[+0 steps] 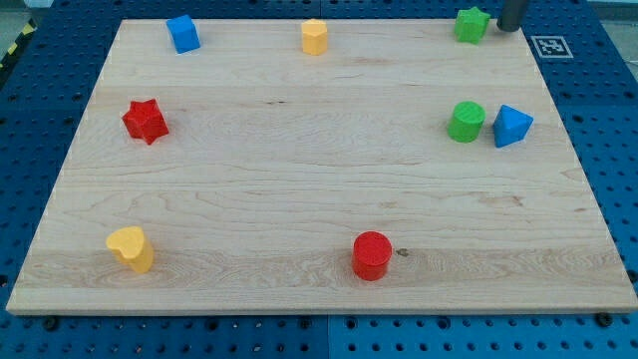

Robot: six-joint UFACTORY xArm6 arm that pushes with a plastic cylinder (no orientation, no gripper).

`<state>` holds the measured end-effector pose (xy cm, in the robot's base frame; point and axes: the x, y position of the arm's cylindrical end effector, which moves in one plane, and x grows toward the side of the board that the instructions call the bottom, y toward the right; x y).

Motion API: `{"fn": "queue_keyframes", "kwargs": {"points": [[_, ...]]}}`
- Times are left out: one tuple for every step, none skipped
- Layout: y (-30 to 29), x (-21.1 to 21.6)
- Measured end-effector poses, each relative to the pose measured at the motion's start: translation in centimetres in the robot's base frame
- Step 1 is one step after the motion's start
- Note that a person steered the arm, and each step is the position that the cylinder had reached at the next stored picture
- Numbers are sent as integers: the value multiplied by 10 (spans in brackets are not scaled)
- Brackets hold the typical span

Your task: Move the green star to the center

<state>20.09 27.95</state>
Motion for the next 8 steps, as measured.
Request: {"fn": "queue_keyframes", "kwargs": {"points": [[-1,-9],[-21,-8],[-35,9],[-35,12],[-36,12],[-36,1],[-36,-6],[-54,-5]]}}
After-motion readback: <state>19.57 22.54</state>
